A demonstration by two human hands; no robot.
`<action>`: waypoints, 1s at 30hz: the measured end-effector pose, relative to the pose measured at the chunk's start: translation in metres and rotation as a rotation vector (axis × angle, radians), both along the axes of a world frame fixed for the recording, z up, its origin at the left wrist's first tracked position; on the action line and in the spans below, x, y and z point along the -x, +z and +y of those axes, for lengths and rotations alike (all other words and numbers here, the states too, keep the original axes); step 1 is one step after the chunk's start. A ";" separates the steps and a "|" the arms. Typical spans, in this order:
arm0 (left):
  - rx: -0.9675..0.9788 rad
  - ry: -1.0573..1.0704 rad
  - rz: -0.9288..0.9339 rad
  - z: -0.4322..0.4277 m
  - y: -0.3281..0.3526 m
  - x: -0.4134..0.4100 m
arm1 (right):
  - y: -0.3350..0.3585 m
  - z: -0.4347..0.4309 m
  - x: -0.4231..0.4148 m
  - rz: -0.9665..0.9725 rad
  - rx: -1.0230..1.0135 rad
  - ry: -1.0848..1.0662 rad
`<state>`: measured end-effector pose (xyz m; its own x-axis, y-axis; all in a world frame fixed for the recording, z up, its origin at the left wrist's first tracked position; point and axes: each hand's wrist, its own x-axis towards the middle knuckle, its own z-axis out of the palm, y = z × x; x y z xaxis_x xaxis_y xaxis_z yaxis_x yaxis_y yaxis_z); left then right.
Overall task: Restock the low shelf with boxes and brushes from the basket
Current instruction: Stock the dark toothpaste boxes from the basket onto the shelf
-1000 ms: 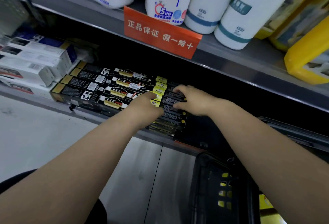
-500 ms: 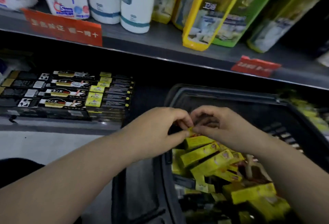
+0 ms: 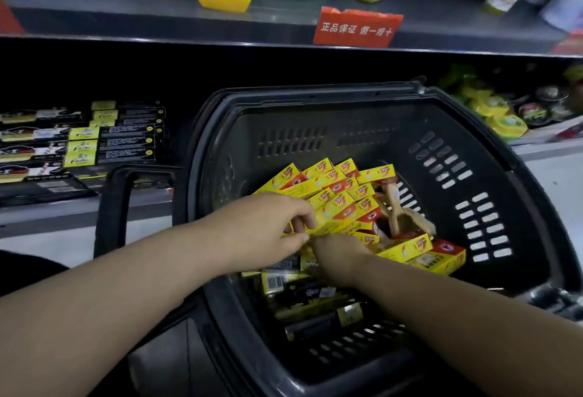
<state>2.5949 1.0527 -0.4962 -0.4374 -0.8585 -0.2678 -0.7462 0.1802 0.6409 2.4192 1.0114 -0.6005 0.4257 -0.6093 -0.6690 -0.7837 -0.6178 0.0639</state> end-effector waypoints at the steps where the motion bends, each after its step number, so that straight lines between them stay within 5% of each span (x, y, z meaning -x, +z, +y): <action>1: -0.025 0.043 0.029 -0.001 0.001 0.001 | -0.002 -0.002 -0.003 0.005 0.026 0.018; 7: -0.434 0.384 0.316 -0.006 -0.002 0.003 | 0.024 -0.010 -0.006 -0.031 0.021 0.104; 12: -0.831 0.528 0.462 -0.002 -0.002 -0.001 | 0.089 -0.017 -0.002 -0.404 0.018 -0.208; 18: -0.623 0.821 0.723 -0.010 -0.008 0.008 | 0.114 -0.006 -0.018 -0.807 -0.106 -0.326; 22: -0.607 0.890 0.749 -0.013 -0.007 0.006 | 0.080 -0.024 -0.001 -0.532 -0.404 -0.205; 26: -0.626 0.893 0.787 -0.014 -0.006 0.004 | 0.020 -0.020 0.020 0.008 -0.309 0.050; 30: -0.641 0.885 0.791 -0.015 -0.007 -0.001 | -0.011 -0.004 0.018 0.066 -0.354 0.135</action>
<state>2.5962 1.0378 -0.5032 -0.0291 -0.7502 -0.6606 0.1507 -0.6566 0.7390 2.4008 1.0073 -0.6111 0.4359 -0.2769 -0.8564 -0.6948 -0.7083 -0.1246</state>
